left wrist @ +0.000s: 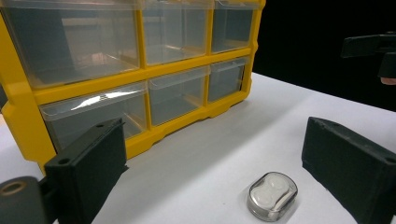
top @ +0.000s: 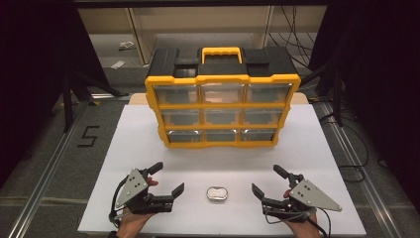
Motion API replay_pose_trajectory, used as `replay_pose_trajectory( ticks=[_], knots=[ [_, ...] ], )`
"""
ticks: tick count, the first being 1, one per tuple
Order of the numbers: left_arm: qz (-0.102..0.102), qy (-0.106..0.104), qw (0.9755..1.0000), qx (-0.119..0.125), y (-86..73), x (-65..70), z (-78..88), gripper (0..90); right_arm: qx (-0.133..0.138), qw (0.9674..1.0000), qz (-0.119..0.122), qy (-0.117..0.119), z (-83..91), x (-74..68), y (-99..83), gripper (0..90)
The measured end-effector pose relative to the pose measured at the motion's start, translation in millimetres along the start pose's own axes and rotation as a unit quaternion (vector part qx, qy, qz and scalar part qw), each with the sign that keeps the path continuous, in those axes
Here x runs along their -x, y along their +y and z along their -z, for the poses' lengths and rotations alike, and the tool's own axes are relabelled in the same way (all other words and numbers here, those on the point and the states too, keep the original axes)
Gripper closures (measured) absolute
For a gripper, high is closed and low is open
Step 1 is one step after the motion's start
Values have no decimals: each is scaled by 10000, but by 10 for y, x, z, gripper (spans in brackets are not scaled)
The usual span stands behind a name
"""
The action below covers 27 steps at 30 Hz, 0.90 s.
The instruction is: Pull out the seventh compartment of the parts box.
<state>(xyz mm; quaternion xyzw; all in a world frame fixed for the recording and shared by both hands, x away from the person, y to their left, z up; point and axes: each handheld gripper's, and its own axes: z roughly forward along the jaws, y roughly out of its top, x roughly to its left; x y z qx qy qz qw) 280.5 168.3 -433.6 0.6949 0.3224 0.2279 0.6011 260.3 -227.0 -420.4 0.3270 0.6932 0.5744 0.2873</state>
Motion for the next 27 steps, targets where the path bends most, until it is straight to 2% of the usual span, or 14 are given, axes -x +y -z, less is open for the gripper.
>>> replay_pose_trajectory(
  ticks=[10,14,19,22,27],
  knots=[
    [-32,33,10000,-49,2,-4,-21,66,-3,10000,-6,4,-3,-2,-2,158],
    [-143,76,9998,-85,10,0,-44,66,-4,10000,-14,-2,-4,0,-3,158],
    [-400,205,9989,-157,30,25,-57,70,-8,10000,-10,-13,3,6,-1,158],
    [-371,209,9989,-186,40,17,-68,71,-34,10000,-40,-26,5,14,2,158],
    [-638,389,9964,-403,69,16,-127,77,-29,10000,-22,-32,3,13,1,158]
  ],
)
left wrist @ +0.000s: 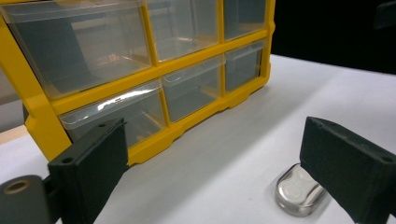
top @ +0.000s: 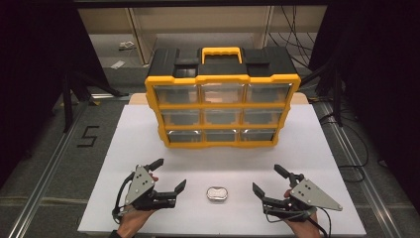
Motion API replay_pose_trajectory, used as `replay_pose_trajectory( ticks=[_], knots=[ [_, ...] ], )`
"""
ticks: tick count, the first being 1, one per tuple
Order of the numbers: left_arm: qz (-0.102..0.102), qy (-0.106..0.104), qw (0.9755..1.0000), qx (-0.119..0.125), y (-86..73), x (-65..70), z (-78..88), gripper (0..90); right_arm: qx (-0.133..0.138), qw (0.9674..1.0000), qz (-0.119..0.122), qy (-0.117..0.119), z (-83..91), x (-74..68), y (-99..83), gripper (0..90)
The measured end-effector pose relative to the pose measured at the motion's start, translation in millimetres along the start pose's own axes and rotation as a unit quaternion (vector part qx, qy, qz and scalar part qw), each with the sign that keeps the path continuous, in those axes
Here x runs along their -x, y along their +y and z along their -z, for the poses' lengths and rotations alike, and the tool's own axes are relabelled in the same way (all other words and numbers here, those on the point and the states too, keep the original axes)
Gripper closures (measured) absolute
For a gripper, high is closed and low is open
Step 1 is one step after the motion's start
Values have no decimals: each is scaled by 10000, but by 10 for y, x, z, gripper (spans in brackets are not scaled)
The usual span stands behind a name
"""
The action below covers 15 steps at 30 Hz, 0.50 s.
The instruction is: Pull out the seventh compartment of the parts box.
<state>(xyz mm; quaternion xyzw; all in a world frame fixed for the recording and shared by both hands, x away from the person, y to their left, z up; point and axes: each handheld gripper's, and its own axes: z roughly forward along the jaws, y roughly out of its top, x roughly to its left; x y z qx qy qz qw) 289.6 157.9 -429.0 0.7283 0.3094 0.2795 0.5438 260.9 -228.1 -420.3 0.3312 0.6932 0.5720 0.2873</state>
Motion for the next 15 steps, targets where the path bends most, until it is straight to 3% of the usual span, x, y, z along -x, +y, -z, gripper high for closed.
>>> replay_pose_trajectory(
  ticks=[4,7,12,13,14,15],
  knots=[
    [-433,192,9988,-140,71,-9,-45,77,8,10000,-3,-6,4,9,-2,159],
    [-864,347,9954,-230,124,-24,-84,80,18,10000,-25,-18,4,15,0,161],
    [-1586,589,9846,-430,133,-22,-166,106,8,10000,-22,-29,6,13,-1,162],
    [-1586,589,9846,-430,133,-22,-166,109,9,10000,-28,-26,5,15,-1,162],
    [-1857,685,9790,-499,131,-5,-202,109,13,10000,-32,-23,4,17,-1,162],
    [-2001,706,9758,-528,133,2,-219,111,3,10000,-34,-24,6,18,-1,162]
  ],
)
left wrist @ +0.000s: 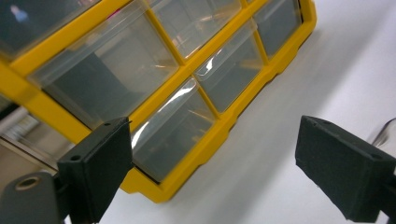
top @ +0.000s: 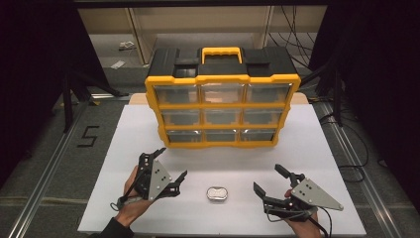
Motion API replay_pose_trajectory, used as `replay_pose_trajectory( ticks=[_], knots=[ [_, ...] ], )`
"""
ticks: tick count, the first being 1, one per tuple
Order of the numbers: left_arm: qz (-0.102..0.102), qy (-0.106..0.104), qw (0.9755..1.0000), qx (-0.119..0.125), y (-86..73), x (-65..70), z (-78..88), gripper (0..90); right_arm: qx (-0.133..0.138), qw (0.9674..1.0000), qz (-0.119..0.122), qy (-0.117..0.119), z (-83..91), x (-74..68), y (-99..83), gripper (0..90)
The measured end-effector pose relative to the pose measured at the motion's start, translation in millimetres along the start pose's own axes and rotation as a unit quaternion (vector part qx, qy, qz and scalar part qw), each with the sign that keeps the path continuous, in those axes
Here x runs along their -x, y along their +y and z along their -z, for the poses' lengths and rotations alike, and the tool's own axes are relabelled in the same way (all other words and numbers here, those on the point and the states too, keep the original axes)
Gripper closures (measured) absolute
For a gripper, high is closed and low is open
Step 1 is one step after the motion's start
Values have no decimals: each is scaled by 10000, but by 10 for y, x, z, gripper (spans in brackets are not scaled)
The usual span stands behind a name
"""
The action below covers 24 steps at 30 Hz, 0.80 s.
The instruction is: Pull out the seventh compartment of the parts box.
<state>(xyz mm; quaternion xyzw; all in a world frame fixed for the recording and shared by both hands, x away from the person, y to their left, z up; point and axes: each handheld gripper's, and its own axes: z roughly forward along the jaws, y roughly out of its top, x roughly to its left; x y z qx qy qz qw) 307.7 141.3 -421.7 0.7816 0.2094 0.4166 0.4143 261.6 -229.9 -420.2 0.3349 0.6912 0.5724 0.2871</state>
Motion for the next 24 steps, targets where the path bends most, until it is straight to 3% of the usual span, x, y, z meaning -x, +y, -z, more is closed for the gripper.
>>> replay_pose_trajectory(
  ticks=[4,7,8,11,13,15,16,17,18,19,20,21,22,24],
  knots=[
    [-508,68,9987,-37,5,18,-79,120,10,10000,5,2,-3,-1,-1,162],
    [-759,127,9970,-127,-4,7,-162,134,5,10000,6,1,-2,-3,-1,162],
    [-759,127,9970,-127,-4,7,-162,141,6,10000,6,0,-1,-3,-1,162],
    [-1024,221,9941,-264,25,-12,-254,145,-6,10000,12,8,-3,2,-2,162],
    [-1276,302,9909,-303,41,-19,-297,155,2,10000,12,15,-7,1,-4,162],
    [-1353,336,9898,-305,45,-24,-324,156,1,10000,12,19,-7,-2,-4,162],
    [-1469,365,9879,-332,53,-33,-355,156,-6,10000,20,22,-7,-3,-4,162],
    [-1702,460,9836,-377,56,-38,-409,160,-3,10000,27,37,-10,-7,-5,162],
    [-1702,460,9836,-377,56,-38,-409,160,-3,10000,27,37,-10,-7,-5,162],
    [-1932,541,9787,-435,48,-37,-461,160,0,10000,26,44,-12,-7,-6,162],
    [-2035,583,9763,-458,43,-42,-491,160,-1,10000,26,44,-12,-7,-6,162],
    [-2115,621,9741,-495,35,-50,-520,161,0,10000,27,47,-11,-6,-6,162],
    [-2115,621,9741,-495,35,-50,-520,165,0,10000,27,47,-11,-6,-6,162],
    [-2251,758,9699,-530,-1,-82,-613,172,-2,10000,22,47,-8,-3,-4,163]
  ],
)
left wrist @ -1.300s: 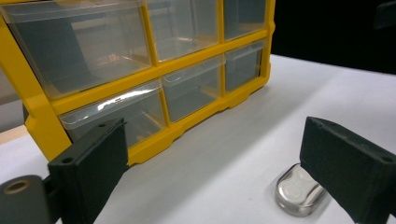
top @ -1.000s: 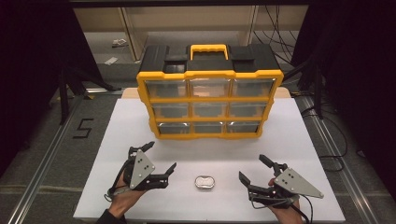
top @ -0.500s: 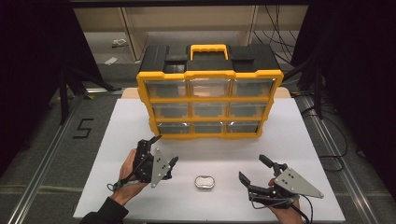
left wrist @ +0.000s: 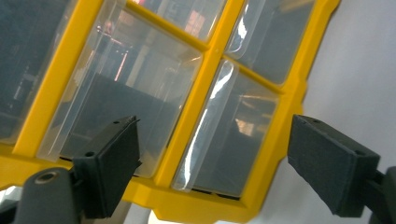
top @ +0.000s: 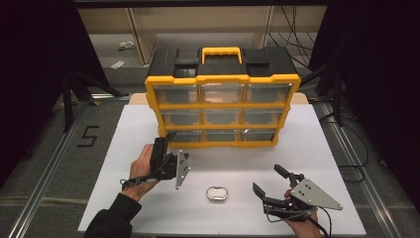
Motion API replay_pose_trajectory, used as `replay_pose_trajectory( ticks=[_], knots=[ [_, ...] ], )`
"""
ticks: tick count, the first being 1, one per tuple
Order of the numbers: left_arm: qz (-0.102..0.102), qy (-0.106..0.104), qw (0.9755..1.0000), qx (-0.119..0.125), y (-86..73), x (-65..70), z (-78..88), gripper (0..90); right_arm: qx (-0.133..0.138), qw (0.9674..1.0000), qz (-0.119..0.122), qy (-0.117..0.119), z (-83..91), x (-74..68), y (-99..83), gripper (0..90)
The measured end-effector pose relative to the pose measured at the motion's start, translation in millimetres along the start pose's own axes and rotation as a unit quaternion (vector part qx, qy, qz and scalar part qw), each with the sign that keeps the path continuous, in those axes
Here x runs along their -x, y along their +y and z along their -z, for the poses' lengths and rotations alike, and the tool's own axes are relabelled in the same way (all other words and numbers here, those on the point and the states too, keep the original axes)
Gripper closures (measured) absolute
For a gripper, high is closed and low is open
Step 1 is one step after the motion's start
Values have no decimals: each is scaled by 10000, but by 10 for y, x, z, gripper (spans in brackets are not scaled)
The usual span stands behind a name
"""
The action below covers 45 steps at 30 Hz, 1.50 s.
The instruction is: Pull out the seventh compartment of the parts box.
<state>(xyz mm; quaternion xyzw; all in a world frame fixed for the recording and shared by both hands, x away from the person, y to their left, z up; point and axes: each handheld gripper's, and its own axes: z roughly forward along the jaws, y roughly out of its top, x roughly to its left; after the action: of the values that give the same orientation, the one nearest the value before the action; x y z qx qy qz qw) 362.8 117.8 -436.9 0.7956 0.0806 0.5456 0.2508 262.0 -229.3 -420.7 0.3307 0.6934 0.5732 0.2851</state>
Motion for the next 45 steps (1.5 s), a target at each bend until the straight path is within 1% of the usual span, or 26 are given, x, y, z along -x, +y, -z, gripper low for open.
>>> replay_pose_trajectory(
  ticks=[1,2,3,4,6,9,10,11,12,15,17,19,21,22,23,24,25,28,29,32,35,39,40,42,44,45],
  knots=[
    [-14,47,10000,-2,-9,7,-22,174,4,10000,3,4,0,0,0,163],
    [-136,91,9998,-73,-17,3,-40,177,6,10000,3,6,1,0,0,163],
    [-200,147,9997,-43,-27,11,-65,185,6,10000,1,7,1,0,1,163],
    [-348,224,9991,-89,-36,18,-80,192,4,10000,-1,6,0,1,0,163],
    [-534,356,9979,-121,-51,44,-122,204,-16,10000,-3,9,0,2,0,163],
    [-646,466,9967,-155,-58,85,-177,218,-9,10000,2,27,-6,-5,-2,164],
    [-646,466,9967,-155,-58,85,-177,224,-32,10000,30,21,-5,-7,-2,164],
    [-701,544,9960,-134,-52,102,-208,233,-36,10000,33,27,-6,-10,-2,164],
    [-696,574,9959,-105,-50,108,-224,246,-46,10000,23,34,-7,-13,-3,164],
    [-763,633,9950,-155,-57,123,-274,268,-41,10000,29,33,-7,-9,-3,164],
    [-837,647,9942,-205,-76,146,-310,273,-24,10000,24,37,-8,-6,-3,165],
    [-983,683,9924,-284,-101,171,-344,287,-25,10000,26,45,-8,-6,-3,165],
    [-1009,711,9919,-301,-110,180,-356,303,-25,10000,27,48,-9,-7,-3,165],
    [-1070,755,9908,-343,-125,193,-385,308,-44,10000,15,53,-8,-12,-2,165],
    [-1070,806,9905,-316,-133,201,-403,312,-31,10000,12,60,-11,-13,-3,165],
    [-1100,812,9899,-361,-131,202,-412,319,-31,10000,7,65,-11,-15,-3,166],
    [-1101,883,9895,-323,-136,212,-430,326,-32,10000,14,65,-12,-15,-3,166],
    [-1168,927,9882,-353,-124,226,-458,341,-40,10000,11,69,-13,-15,-5,166],
    [-1183,984,9876,-314,-125,237,-474,343,-35,10000,6,69,-13,-14,-5,166],
    [-1251,987,9865,-384,-120,250,-501,346,-34,10000,3,72,-15,-12,-5,167],
    [-1348,1068,9840,-463,-137,265,-528,353,-20,10000,6,79,-17,-14,-6,167],
    [-1320,1164,9833,-469,-143,267,-545,374,-25,10000,2,86,-16,-16,-6,167],
    [-1366,1197,9823,-464,-146,272,-554,383,-31,10000,-1,90,-16,-16,-6,167],
    [-1417,1200,9814,-490,-152,280,-567,395,-29,10000,5,93,-17,-17,-6,167],
    [-1436,1273,9801,-515,-169,295,-587,404,-28,10000,8,95,-17,-18,-6,167],
    [-1411,1282,9801,-548,-176,301,-596,407,-25,10000,13,96,-17,-18,-5,167]
  ],
)
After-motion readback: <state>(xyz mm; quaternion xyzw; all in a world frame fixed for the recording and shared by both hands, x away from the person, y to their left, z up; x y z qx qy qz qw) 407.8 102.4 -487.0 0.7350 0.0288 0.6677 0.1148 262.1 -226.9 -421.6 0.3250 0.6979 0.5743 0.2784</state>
